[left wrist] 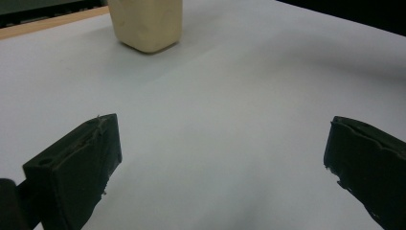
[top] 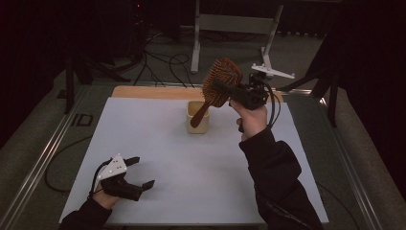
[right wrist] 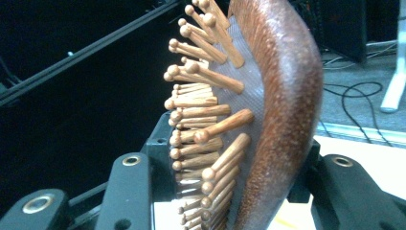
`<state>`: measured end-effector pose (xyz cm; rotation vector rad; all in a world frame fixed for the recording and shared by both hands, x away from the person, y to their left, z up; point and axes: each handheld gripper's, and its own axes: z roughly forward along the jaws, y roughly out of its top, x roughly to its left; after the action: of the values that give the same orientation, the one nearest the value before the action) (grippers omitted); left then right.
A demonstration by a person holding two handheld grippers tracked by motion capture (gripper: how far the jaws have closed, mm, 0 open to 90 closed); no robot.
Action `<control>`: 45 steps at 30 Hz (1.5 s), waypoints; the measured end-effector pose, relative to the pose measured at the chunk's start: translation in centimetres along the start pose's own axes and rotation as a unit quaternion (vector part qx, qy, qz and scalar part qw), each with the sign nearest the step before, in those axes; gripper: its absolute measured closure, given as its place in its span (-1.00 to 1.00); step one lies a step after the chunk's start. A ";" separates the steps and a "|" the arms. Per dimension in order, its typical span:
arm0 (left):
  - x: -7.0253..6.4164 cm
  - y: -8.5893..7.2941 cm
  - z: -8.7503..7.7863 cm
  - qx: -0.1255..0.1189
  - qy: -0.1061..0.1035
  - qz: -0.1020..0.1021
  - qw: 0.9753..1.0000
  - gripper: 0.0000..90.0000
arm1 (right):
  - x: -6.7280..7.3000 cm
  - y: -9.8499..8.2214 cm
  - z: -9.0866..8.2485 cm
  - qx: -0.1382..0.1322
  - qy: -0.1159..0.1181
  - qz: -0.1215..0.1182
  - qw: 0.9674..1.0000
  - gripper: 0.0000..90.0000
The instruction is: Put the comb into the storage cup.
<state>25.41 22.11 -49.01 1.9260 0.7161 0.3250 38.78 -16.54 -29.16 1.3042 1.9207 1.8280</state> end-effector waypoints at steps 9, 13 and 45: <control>-0.1 0.0 -0.1 -0.003 -0.003 0.005 1.000 -1.00 | -0.6 1.6 1.6 -0.008 -0.022 -0.012 1.000 0.14; 0.0 0.0 -0.1 -0.005 -0.005 0.003 1.000 -1.00 | -0.9 1.8 2.4 -0.008 -0.031 -0.011 0.999 0.14; 0.1 -0.1 -0.1 -0.012 -0.014 0.001 1.000 -1.00 | -3.8 -0.4 8.0 0.002 -0.082 -0.031 0.996 0.14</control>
<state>25.41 22.23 -49.05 1.9060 0.6880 0.3055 46.18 -13.37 -32.88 1.3350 1.8579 1.6347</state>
